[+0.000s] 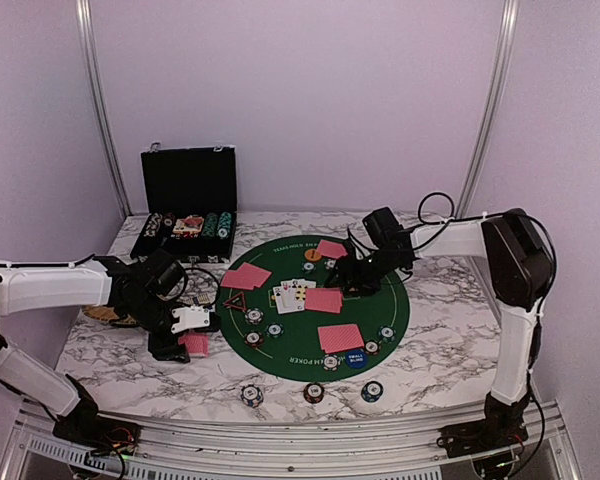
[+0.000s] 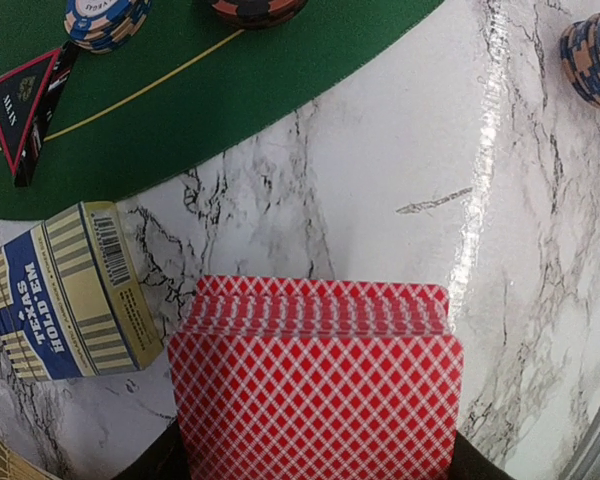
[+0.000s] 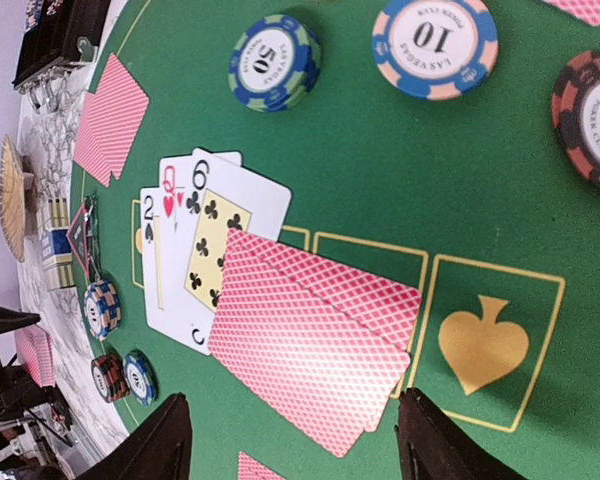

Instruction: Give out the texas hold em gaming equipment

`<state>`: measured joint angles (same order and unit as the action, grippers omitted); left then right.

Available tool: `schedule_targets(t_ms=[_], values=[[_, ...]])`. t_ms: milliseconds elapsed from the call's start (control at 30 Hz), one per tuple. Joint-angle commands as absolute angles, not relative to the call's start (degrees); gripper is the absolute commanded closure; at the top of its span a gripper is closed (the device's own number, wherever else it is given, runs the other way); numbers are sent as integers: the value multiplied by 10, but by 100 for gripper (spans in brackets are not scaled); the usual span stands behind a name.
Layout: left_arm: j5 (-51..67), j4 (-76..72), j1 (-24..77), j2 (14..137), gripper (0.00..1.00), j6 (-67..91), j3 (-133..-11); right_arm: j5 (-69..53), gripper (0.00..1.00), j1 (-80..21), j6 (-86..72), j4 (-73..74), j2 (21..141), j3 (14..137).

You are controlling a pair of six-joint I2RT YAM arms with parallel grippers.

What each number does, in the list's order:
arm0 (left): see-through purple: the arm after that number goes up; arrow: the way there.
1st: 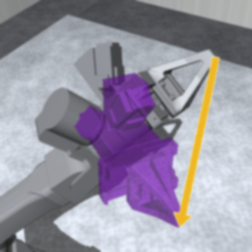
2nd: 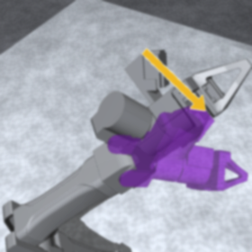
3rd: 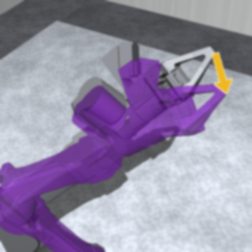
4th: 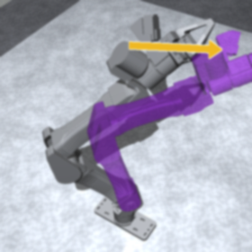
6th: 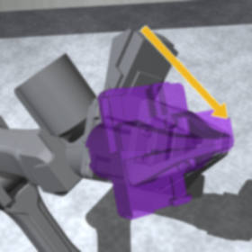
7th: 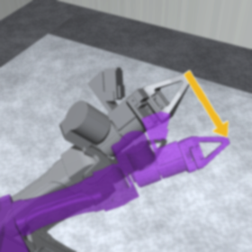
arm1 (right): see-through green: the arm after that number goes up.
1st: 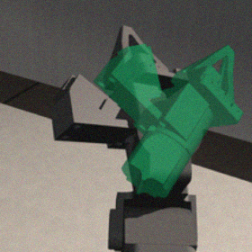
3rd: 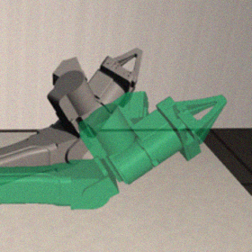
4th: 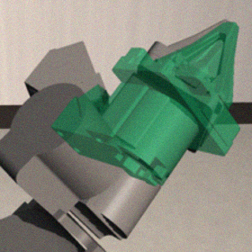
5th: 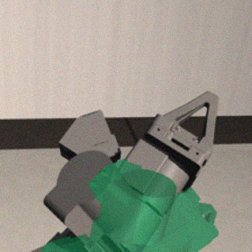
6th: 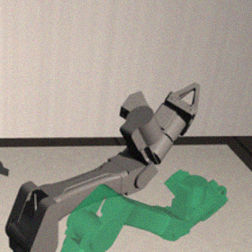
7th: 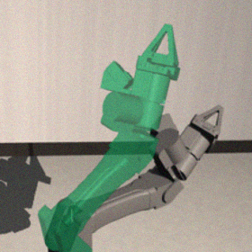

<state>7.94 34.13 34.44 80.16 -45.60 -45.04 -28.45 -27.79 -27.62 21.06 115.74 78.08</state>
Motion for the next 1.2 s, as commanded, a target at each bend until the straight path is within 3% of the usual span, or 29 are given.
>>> schedule_targets(t_ms=[0, 433, 800, 1167], values=[[73, 291, 341, 830, 96, -454, -442, -248, 29, -292, -272, 234, 1103, 789], [85, 266, 354, 878, 93, -450, -431, -200, 17, -310, -289, 247, 1004, 757], [44, 259, 370, 928, 87, -445, -429, -185, 15, -311, -296, 252, 956, 730], [18, 262, 379, 902, 54, -433, -422, -183, 12, -311, -296, 256, 950, 733]])
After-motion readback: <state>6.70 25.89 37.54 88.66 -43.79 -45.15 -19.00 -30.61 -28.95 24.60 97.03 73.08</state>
